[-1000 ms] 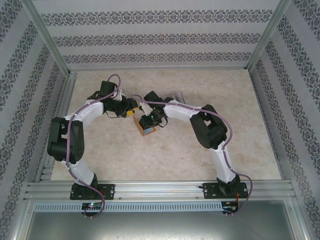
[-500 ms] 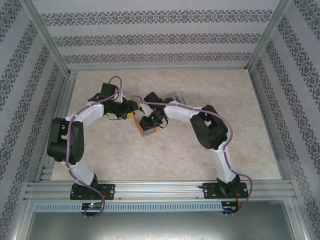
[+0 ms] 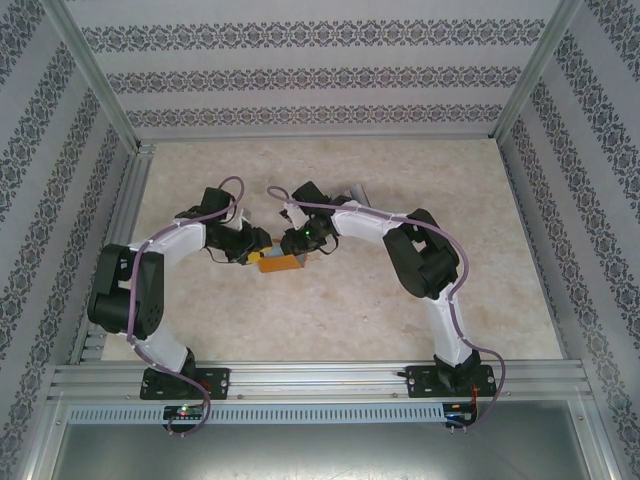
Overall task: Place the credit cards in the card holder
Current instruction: Rotate the card holder at the center of the table.
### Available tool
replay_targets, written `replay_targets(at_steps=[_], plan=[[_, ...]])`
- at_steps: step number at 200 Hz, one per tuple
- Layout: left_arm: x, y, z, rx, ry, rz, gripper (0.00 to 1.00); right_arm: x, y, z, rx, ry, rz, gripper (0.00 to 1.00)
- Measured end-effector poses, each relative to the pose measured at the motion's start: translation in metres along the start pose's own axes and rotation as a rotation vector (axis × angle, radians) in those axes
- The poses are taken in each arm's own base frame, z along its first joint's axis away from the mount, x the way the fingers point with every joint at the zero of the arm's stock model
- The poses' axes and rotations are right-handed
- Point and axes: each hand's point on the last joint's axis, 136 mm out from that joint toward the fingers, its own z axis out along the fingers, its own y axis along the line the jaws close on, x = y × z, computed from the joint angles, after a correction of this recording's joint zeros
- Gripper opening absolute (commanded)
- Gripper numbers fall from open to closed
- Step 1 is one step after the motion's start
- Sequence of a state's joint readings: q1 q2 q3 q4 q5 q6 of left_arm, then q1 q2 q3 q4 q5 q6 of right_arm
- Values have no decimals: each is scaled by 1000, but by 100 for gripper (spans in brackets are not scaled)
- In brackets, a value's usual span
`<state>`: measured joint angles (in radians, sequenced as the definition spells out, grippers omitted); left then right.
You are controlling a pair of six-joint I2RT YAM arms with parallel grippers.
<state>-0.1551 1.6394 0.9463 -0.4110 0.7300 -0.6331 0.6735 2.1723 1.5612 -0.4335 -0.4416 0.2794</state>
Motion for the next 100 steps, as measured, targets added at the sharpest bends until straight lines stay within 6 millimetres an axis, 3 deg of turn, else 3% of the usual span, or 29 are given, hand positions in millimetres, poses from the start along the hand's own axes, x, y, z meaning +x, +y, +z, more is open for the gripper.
replay_targets(at_steps=[77,100], plan=[[34,31,8,-40,58,-101,42,-4,-8,-2,22,-15,33,30],[38,33,10,-43,64,-114,42,-9,-10,-1,29,-26,42,31]])
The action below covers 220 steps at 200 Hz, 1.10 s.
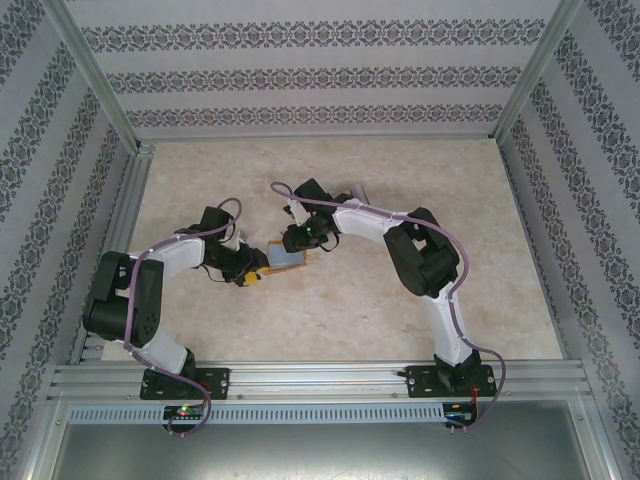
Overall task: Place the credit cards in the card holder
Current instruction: Rotate the card holder at the center of the table.
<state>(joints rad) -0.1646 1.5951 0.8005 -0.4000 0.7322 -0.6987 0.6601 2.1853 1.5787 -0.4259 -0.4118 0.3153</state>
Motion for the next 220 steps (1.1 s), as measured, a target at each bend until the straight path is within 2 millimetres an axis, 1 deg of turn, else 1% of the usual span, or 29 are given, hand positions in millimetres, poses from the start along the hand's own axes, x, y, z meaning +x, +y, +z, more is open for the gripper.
replay_targets(at_steps=[36,58,83,106,137,155,173,194,220], plan=[[0,-6,-3,14,-12,5,42,-7,-3,1,3,-15,9,31],[4,-13,-5,22,-13,30,42,-13,-7,1,6,-28,35,31],[8,-14,-4,21,-3,40,42,-27,-13,1,1,-55,63,31],[6,-12,1,20,3,33,42,-41,-14,1,-4,-81,61,33],[4,-7,13,13,17,23,42,-42,-8,-1,-32,-77,56,36],[3,-5,14,3,17,20,41,-40,-5,-1,-46,-66,51,40],[-3,-10,10,-6,-2,32,35,-39,-2,-5,-53,-62,45,43],[-14,-23,0,1,-39,60,35,-40,3,-14,-57,-65,27,43],[-29,-34,-20,9,-96,79,35,-48,12,-27,-67,-83,6,43]])
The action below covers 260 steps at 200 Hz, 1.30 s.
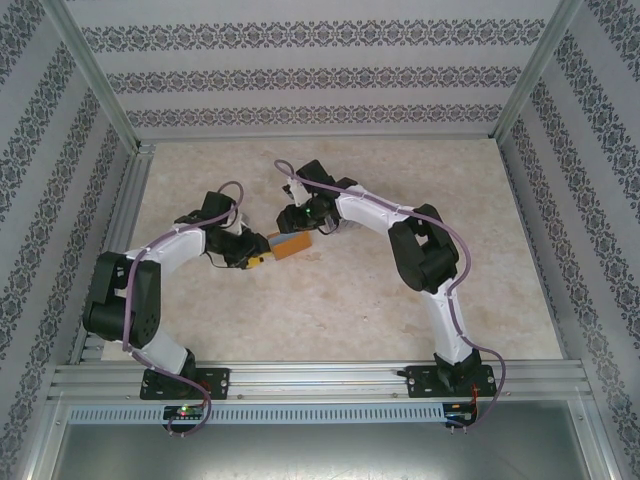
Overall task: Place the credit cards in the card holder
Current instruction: Rotate the card holder at the center of the table.
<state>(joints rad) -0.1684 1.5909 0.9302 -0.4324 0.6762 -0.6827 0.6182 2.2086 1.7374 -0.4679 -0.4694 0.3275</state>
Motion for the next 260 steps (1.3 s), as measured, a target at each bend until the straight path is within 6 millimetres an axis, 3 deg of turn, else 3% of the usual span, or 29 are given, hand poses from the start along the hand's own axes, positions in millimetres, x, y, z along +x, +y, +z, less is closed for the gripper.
replay_targets(at_steps=[54,120,151,185,210,260], plan=[[-9,0,-6,1,-26,-7,35,2,23,-17,-13,5,-46,40],[-18,3,7,6,-14,-36,35,34,28,-28,4,47,-60,38],[-22,-1,9,26,-25,-41,34,50,21,-25,17,75,-46,38],[-27,-9,9,71,-38,-54,24,73,6,-15,47,117,-13,37],[-24,-11,12,91,-31,-69,23,87,-1,-8,62,137,5,37],[-12,-18,21,115,2,-87,25,85,-1,-4,73,113,6,37]])
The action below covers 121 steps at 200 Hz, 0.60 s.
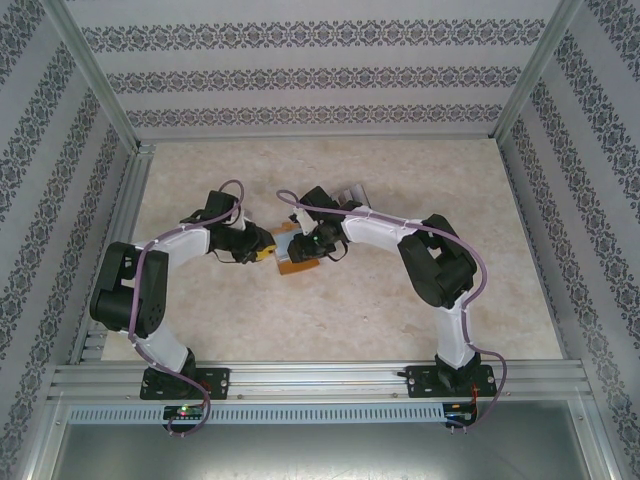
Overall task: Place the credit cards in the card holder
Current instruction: Rotate the card holder at the center of the table.
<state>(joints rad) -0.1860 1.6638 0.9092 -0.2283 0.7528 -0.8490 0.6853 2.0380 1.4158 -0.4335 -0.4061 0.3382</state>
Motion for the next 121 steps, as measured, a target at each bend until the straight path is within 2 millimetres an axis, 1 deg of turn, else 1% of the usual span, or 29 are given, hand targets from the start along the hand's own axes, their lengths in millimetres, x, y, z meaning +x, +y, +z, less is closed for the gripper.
replay_targets(at_steps=[28,49,63,97,109,121], plan=[[6,-7,5,10,11,-2,29,-3,0,0,4,-11,8,37],[12,-10,9,10,26,-10,29,-6,-3,3,12,-20,27,37],[14,-11,12,18,25,-24,28,-7,-5,6,21,-23,38,37],[13,-7,14,20,10,-73,24,-7,-11,9,41,-29,60,37],[12,-5,16,11,1,-80,29,-6,-12,10,43,-32,68,37],[13,1,17,-3,-7,-91,31,-4,-14,12,45,-31,75,37]])
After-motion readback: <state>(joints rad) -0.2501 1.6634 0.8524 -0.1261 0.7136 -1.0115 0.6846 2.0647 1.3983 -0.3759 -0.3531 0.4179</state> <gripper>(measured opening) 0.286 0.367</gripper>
